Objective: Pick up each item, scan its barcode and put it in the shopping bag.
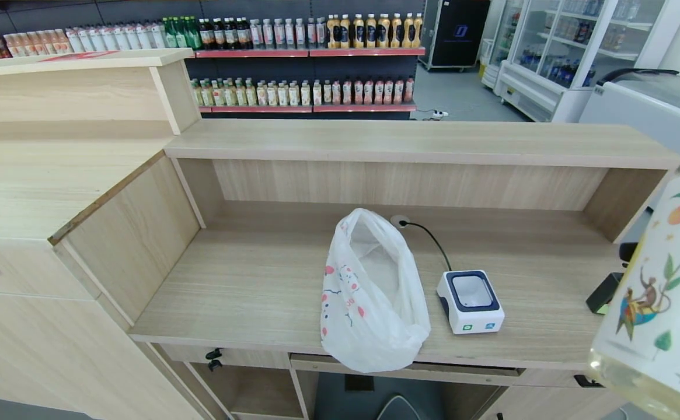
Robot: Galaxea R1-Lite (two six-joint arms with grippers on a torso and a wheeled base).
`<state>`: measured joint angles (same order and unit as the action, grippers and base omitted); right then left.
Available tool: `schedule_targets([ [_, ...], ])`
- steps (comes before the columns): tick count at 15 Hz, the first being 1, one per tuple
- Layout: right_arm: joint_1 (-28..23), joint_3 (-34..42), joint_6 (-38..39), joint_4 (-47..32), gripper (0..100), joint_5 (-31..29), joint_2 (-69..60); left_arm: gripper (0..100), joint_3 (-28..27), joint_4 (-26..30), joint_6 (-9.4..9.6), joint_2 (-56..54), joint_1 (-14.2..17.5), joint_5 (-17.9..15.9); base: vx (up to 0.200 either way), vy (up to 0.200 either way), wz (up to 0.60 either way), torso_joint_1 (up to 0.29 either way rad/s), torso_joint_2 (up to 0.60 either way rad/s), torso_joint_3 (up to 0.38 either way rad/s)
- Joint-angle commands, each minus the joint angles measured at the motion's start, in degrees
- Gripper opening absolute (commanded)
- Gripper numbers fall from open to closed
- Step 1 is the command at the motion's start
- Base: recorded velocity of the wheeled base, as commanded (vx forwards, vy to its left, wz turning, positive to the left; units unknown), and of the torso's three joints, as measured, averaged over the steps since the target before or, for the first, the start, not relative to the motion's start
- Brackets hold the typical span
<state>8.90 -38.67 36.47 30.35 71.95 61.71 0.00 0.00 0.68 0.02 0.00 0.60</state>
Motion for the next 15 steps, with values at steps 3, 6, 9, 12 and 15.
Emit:
schedule_targets([
  [3, 1.3, -0.62, 1.67, 0.06, 0, -1.64, -0.8, 0, 0.0, 0.0, 0.02, -0.02, 0.0, 0.02, 0.0, 0.0, 0.0, 0.0, 0.0, 0.0],
  [6, 3.76, -4.13, 2.9, 0.06, 0, -10.07, 2.8, 0, 0.0, 0.0, 0.02, -0.02, 0.0, 0.02, 0.0, 0.0, 0.0, 0.0, 0.0, 0.0],
  [9, 7.36, -4.4, 2.99, -0.74, 0, -17.28, 3.86, 0, 0.0, 0.0, 0.02, -0.02, 0.0, 0.02, 0.0, 0.0, 0.0, 0.0, 0.0, 0.0],
  [12, 10.44, -2.73, 2.55, -1.26, 0, -19.65, 3.42, 0, 0.0, 0.0, 0.02, -0.02, 0.0, 0.02, 0.0, 0.0, 0.0, 0.0, 0.0, 0.0],
  [15, 10.88, -1.41, 1.06, -1.26, 0, -19.74, 2.98, 0, 0.0, 0.0, 0.02, -0.02, 0.0, 0.02, 0.0, 0.0, 0.0, 0.0, 0.0, 0.0],
])
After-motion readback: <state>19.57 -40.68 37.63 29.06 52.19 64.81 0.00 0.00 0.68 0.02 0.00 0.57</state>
